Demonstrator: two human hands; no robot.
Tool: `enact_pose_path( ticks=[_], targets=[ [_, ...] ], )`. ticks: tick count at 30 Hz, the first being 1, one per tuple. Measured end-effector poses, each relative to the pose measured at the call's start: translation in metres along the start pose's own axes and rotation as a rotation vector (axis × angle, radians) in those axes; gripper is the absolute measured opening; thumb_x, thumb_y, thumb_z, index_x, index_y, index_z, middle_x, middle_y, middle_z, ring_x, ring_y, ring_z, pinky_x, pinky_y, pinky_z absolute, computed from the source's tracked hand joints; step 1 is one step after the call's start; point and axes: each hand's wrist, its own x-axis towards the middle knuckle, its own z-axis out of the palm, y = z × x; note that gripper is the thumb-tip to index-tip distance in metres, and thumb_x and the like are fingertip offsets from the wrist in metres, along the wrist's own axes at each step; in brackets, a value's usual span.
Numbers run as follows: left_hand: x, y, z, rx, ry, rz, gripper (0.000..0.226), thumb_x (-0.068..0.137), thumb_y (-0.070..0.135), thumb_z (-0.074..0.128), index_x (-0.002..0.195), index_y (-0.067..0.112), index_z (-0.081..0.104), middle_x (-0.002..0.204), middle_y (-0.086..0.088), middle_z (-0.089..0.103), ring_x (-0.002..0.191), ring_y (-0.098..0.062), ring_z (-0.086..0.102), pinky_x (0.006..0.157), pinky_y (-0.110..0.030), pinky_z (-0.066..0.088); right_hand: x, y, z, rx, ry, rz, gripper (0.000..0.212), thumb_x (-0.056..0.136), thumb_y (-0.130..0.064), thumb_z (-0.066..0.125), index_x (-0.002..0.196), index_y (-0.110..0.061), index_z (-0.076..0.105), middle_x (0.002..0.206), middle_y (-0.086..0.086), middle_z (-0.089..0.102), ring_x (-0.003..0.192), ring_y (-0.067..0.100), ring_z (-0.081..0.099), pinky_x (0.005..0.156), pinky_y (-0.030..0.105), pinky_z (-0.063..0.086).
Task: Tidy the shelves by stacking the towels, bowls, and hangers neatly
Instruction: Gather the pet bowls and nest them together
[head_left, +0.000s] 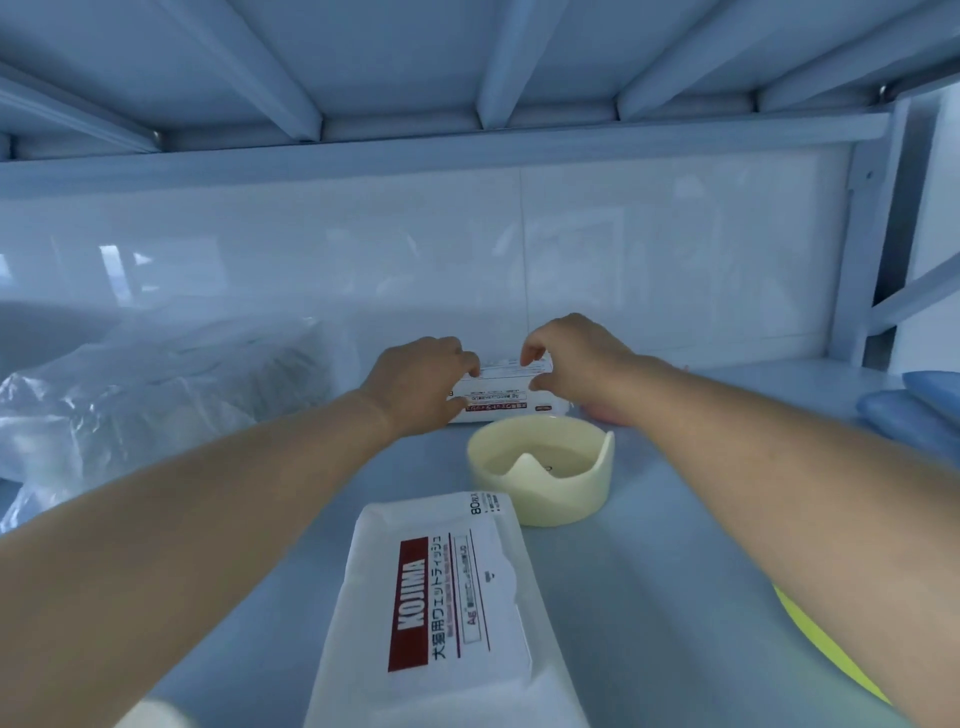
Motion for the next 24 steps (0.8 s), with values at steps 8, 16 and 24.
enact_pose_path(
  ticks=[8, 16, 24],
  targets=[
    [0.018, -0.001, 0.046, -0.030, -0.041, -0.020, 0.057, 0.085, 0.038, 0.062, 0.134, 0.021, 0.037, 0.129, -0.002, 0.040, 0.111, -0.024, 0.047, 0.078, -0.037, 0.048, 0.023, 0.012, 0.030, -0.037, -0.052, 0.012, 0.040, 0.083, -0.025, 0.068, 0.121, -0.018, 0.057, 0.125, 0.008, 0.053, 0.114, 0.024, 0.050, 0.093, 0.033, 0.041],
    [0.028, -0.006, 0.063, 0.009, -0.164, 0.004, 0.074, 0.086, 0.010, 0.056, 0.146, 0.025, 0.014, 0.138, -0.006, 0.034, 0.115, -0.029, 0.045, 0.084, -0.040, 0.045, 0.033, 0.019, 0.036, -0.004, -0.079, 0.053, 0.047, 0.079, -0.026, 0.073, 0.123, -0.016, 0.060, 0.129, 0.006, 0.055, 0.120, 0.023, 0.049, 0.098, 0.029, 0.036],
    [0.024, -0.013, 0.049, 0.032, -0.159, 0.033, 0.075, 0.082, 0.023, 0.062, 0.143, 0.030, 0.019, 0.129, -0.002, 0.039, 0.108, -0.025, 0.047, 0.073, -0.036, 0.046, 0.032, 0.021, 0.028, 0.034, -0.100, 0.009, 0.032, 0.082, -0.025, 0.069, 0.114, -0.018, 0.066, 0.119, 0.005, 0.062, 0.112, 0.021, 0.053, 0.089, 0.026, 0.039]
  ],
)
